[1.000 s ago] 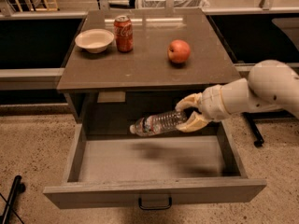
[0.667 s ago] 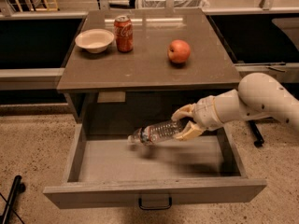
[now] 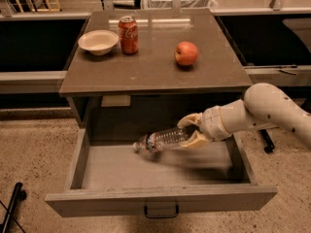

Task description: Place water bottle into top drawer

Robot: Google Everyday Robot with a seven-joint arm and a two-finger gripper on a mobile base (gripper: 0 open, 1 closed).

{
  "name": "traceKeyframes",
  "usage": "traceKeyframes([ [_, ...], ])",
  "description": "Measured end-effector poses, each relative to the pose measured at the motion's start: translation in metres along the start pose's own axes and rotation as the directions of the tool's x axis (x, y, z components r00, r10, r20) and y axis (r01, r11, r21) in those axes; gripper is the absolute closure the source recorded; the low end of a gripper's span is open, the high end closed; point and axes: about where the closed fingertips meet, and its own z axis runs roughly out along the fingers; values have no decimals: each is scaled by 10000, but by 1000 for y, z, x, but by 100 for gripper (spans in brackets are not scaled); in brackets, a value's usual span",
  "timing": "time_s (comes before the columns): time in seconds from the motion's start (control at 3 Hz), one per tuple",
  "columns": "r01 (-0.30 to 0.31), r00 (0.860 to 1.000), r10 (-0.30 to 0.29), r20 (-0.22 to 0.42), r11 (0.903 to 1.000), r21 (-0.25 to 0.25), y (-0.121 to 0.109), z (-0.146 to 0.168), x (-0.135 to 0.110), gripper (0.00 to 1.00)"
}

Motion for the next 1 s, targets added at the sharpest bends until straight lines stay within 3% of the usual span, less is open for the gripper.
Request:
traceKeyframes([
  [0.33, 0, 10000, 0, 0, 10000, -1, 0, 0, 0, 8],
  [0.67, 0, 10000, 0, 1, 10000, -2, 0, 0, 0, 0],
  [1.0, 0, 10000, 0, 1, 10000, -2, 0, 0, 0, 0],
])
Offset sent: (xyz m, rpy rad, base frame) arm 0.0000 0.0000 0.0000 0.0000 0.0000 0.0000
